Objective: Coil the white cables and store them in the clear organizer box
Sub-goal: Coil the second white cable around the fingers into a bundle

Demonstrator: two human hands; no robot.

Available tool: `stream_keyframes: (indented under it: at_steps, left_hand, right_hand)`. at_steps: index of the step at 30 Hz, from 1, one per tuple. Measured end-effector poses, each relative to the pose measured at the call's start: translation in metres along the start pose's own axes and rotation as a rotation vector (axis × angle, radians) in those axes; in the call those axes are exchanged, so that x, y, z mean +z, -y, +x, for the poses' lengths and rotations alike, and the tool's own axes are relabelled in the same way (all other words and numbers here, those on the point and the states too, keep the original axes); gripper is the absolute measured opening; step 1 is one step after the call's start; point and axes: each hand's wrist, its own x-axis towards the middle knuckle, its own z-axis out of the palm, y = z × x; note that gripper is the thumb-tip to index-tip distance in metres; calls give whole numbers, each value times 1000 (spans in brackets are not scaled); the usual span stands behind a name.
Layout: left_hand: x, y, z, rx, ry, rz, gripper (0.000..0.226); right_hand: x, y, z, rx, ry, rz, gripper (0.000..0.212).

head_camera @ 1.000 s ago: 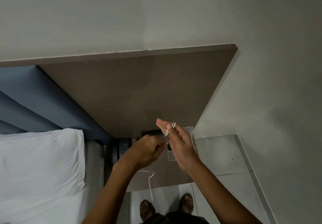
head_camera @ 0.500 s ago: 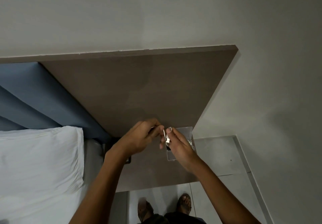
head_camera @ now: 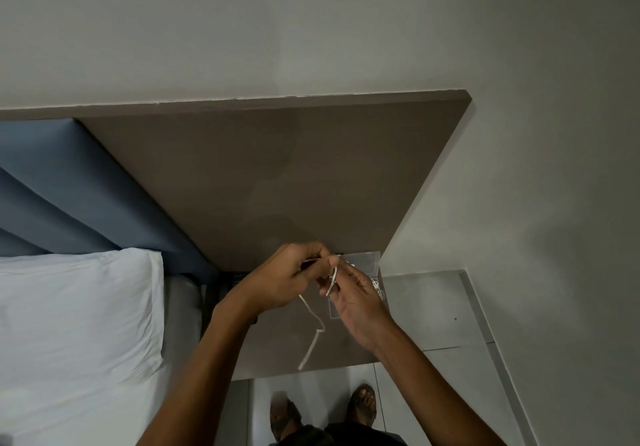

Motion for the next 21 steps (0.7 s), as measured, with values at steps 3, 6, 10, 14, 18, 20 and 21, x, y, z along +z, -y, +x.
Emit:
stream_keyframes:
  at_steps: [3, 6, 10, 14, 18, 20, 21]
  left_hand:
    - [2, 2, -1, 12, -86, 0, 30]
    - [5, 6, -1, 25, -165, 60, 29]
    - [8, 12, -1, 6, -201, 56, 25]
    - [9, 15, -1, -1, -247, 117, 23]
    - [4, 19, -1, 22, -307, 195, 23]
    - [3, 22, -1, 33, -307, 174, 22]
    - [3, 22, -1, 38, -293, 110, 21]
  right_hand:
    - [7, 4, -1, -6, 7, -3, 40]
    - [9, 6, -3, 1, -21, 3, 36]
    - [10, 4, -6, 17, -44, -22, 33]
    - [6, 0, 1, 15, 47, 57, 39]
    - [0, -3, 7, 40, 73, 12, 37]
    - [0, 0, 6, 32, 108, -30, 39]
    - [0, 1, 6, 28, 121, -62, 40]
